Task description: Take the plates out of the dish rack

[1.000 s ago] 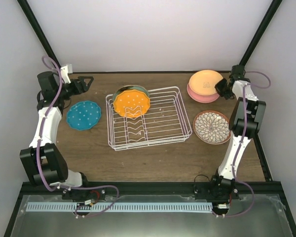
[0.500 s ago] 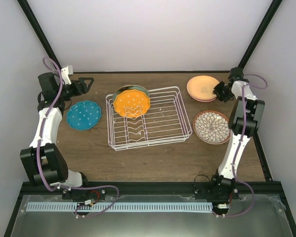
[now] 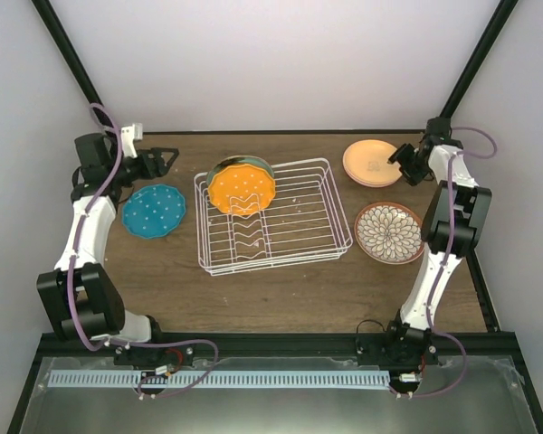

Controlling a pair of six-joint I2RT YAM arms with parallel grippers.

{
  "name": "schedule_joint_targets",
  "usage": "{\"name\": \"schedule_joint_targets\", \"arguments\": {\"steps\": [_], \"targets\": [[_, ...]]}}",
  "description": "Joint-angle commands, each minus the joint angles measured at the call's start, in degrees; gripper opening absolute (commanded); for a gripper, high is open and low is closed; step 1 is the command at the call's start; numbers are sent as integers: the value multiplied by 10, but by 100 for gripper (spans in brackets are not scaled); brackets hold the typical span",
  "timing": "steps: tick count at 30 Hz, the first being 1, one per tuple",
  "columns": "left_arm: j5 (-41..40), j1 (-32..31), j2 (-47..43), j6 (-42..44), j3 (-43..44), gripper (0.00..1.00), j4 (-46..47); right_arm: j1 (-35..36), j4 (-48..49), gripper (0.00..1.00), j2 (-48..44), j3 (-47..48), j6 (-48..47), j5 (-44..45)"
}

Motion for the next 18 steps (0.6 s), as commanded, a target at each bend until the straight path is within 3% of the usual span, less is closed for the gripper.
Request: {"name": "schedule_joint_targets", "arguments": {"steps": [1, 5, 9, 10, 12, 18], "targets": [[29, -22, -7, 106, 30, 82, -62, 1, -9, 69, -50, 10, -16, -1], [27, -58, -16, 193, 36, 80, -112, 1, -12, 70, -65, 10, -18, 1], [-41, -120, -47, 303, 5, 79, -117, 1, 0, 73, -91, -6, -21, 6], [-63, -139, -55, 329, -8, 78, -110, 1, 7, 76, -98, -12, -25, 4], [-108, -174, -67, 369, -39, 77, -85, 1, 23, 99, -114, -28, -40, -7], [-175, -216, -43, 395, -82, 74, -3, 1, 81, 100, -171, -97, -71, -10]]}}
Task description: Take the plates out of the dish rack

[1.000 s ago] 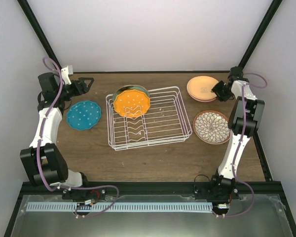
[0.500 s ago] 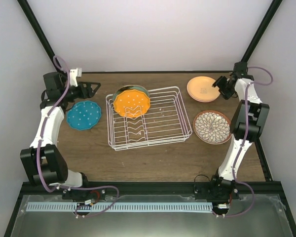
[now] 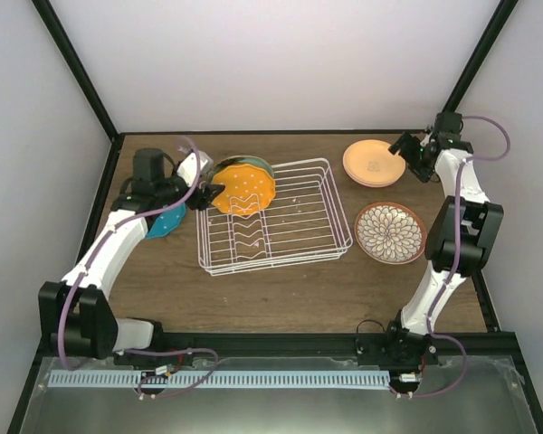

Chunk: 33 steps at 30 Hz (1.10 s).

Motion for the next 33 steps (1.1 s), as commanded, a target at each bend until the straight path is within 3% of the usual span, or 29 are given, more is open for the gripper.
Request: {"name": "schedule_joint_targets", "arguments": {"steps": [1, 16, 33], "targets": [[-69, -10, 30, 57, -17, 74, 67, 1, 43, 100, -50, -32, -30, -2], [-100, -23, 85, 88, -39, 64, 141, 1, 71, 100, -128, -113, -50, 20], [-130, -38, 144, 94, -44, 63, 185, 1, 73, 100, -155, -131, -52, 28]]}}
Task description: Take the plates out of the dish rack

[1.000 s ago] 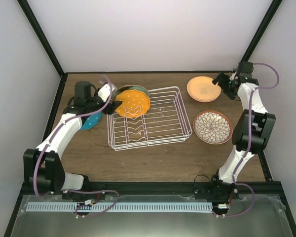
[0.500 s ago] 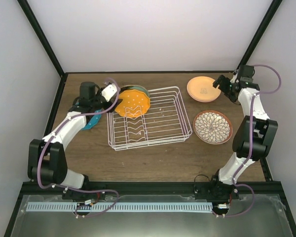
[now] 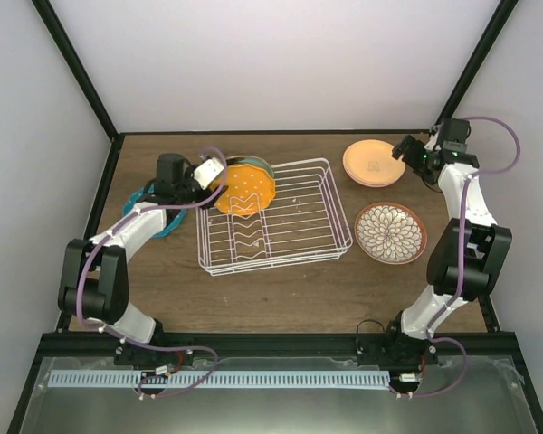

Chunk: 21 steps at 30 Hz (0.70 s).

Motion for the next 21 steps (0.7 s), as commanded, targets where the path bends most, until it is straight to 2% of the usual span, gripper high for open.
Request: {"name": "schedule_joint_targets", "arguments": {"steps": [1, 6, 9, 21], "targets": [[-2, -5, 15, 17, -2, 63, 30, 1, 6, 100, -20, -11, -6, 10], [-5, -6, 33, 16, -1, 62, 41, 1, 5, 100, -28, -15, -6, 13], [-7, -8, 43, 12, 1, 57, 49, 1, 3, 100, -32, -15, -10, 17], [-11, -16, 53, -3, -4, 16, 54, 1, -1, 100, -38, -16, -9, 28]]}}
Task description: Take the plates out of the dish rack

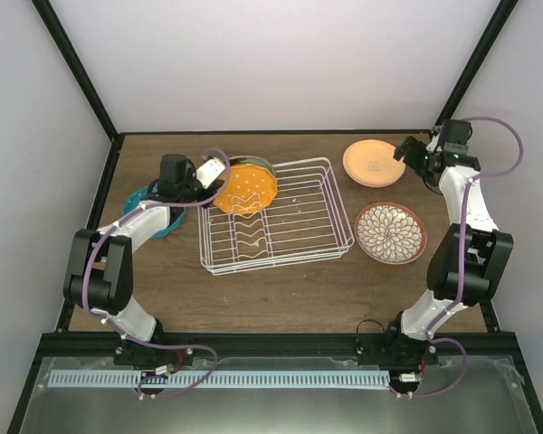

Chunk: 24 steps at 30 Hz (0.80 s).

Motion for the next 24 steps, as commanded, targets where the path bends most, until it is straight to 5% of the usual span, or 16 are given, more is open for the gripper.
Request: {"name": "schedule_joint_targets", "arguments": {"steps": [1, 4, 24], "targets": [[15, -13, 6, -2, -5, 13, 6, 1, 0, 100, -14, 2, -4, 9], [12, -14, -1, -1, -8, 4, 7, 1, -1, 100, -12, 4, -1, 7], [21, -14, -125, 26, 43, 4, -2, 2, 18, 100, -9, -18, 13, 1]]}}
